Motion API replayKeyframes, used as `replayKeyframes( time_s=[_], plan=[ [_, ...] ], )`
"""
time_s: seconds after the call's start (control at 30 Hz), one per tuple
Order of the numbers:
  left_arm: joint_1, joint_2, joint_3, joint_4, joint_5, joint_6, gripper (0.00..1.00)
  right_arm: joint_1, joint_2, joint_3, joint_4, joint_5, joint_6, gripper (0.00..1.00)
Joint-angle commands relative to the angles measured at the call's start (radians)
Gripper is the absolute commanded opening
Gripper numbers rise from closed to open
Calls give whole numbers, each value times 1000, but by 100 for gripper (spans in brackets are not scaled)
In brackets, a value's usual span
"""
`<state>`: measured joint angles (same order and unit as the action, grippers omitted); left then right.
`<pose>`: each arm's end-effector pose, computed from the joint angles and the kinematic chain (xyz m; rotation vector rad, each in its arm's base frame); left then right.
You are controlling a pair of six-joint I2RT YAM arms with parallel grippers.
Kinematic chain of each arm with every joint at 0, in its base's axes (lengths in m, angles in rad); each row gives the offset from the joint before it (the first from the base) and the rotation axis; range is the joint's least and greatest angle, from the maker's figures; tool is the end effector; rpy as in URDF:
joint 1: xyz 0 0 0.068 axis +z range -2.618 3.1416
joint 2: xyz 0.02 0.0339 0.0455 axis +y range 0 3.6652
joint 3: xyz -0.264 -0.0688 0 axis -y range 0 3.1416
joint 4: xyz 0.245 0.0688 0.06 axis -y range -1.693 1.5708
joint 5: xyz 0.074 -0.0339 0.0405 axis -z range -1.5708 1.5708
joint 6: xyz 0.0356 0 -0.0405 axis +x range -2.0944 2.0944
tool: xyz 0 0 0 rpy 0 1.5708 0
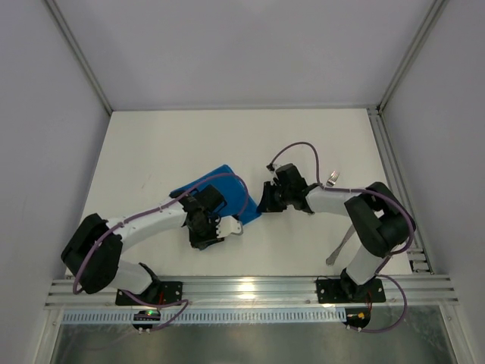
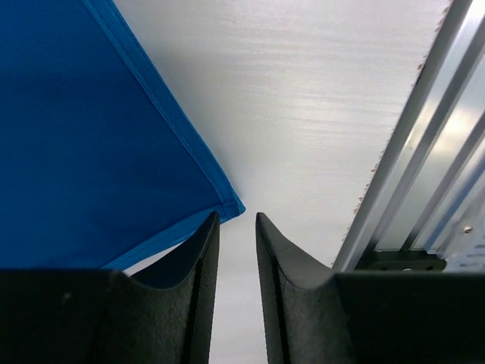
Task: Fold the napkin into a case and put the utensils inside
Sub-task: Move the upper triangle-folded napkin to the center of the board.
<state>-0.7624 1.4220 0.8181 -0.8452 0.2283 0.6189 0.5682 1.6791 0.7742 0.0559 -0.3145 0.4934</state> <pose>0.1606 -0.1645 0.1770 1.9376 2.3115 -0.3581 0.2624 0.1806 0.1394 -0.2475 2.5393 0.8348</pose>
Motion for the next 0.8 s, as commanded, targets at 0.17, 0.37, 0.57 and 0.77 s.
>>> replayKeyframes(
  time_s=[0.17,0.37,0.57,0.77],
  plan=[
    [6,-126,153,-141,131,-34,39,-14,82,148,-85,6,-108,15],
    [41,-146,202,-112,-6,-91,47,-54,192,334,-165,-12,-177,15],
    [328,-124,230,-22,-35,-196,49,-68,318,546,-266,-9,-237,15],
    [578,-49,234,47,34,-238,55,-82,401,697,-332,-3,-242,23]
  ],
)
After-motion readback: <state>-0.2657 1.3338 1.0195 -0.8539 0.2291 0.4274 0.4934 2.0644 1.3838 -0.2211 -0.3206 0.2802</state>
